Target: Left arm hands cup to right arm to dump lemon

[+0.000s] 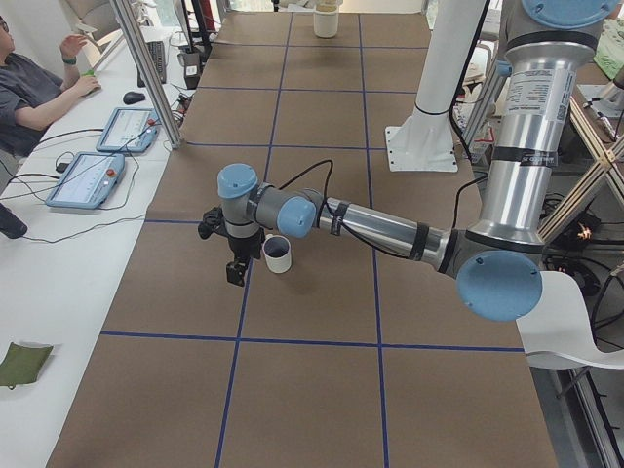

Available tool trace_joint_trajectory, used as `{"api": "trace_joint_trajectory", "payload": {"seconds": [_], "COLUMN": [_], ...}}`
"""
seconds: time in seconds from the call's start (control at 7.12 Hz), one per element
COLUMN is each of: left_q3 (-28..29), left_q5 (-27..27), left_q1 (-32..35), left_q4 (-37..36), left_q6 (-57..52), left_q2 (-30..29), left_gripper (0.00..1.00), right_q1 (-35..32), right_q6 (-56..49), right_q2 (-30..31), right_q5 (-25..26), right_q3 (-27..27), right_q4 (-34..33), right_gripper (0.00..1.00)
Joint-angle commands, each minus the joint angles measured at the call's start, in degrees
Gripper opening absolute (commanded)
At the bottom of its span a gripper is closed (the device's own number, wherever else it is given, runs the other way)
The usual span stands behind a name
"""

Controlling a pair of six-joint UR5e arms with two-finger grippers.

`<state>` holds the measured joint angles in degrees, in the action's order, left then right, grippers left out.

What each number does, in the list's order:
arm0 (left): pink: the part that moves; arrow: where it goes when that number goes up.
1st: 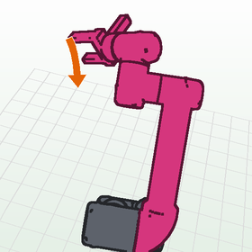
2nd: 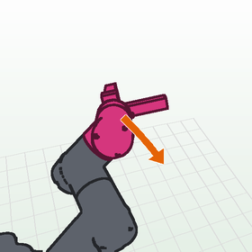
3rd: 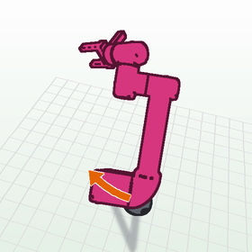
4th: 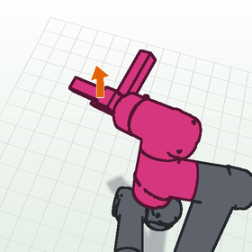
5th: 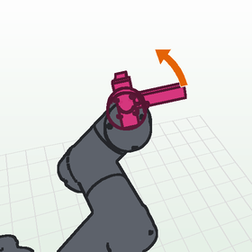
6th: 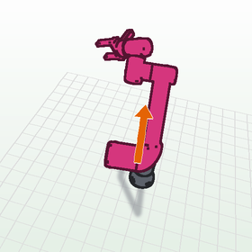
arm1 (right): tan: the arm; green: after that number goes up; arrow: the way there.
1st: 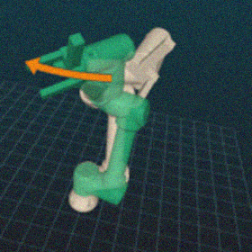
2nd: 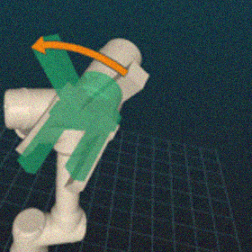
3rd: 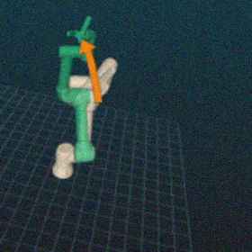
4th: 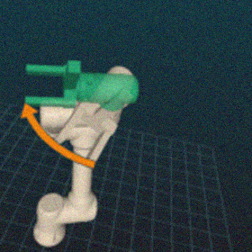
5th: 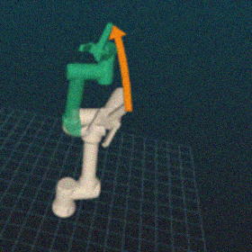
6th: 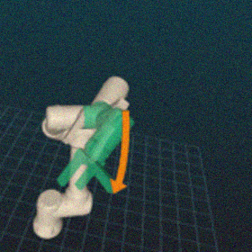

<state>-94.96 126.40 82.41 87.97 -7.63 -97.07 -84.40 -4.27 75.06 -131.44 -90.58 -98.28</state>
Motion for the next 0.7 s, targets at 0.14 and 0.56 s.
{"api": "trace_joint_trajectory", "payload": {"seconds": [0.14, 0.56], "left_q3": [3.99, 2.34], "left_q5": [0.87, 6.66], "left_q1": [10.31, 11.28], "left_q4": [-2.9, -2.46], "left_q6": [-10.74, -1.89], "left_q2": [5.73, 6.1], "left_gripper": [1.0, 1.0], "right_q1": [-1.03, -1.21], "right_q6": [-1.53, -0.74], "right_q2": [5.26, 5.8], "right_q5": [0.13, 0.22], "right_q3": [-0.65, -1.53], "right_q4": [0.02, 0.02], "right_gripper": [1.0, 1.0]}}
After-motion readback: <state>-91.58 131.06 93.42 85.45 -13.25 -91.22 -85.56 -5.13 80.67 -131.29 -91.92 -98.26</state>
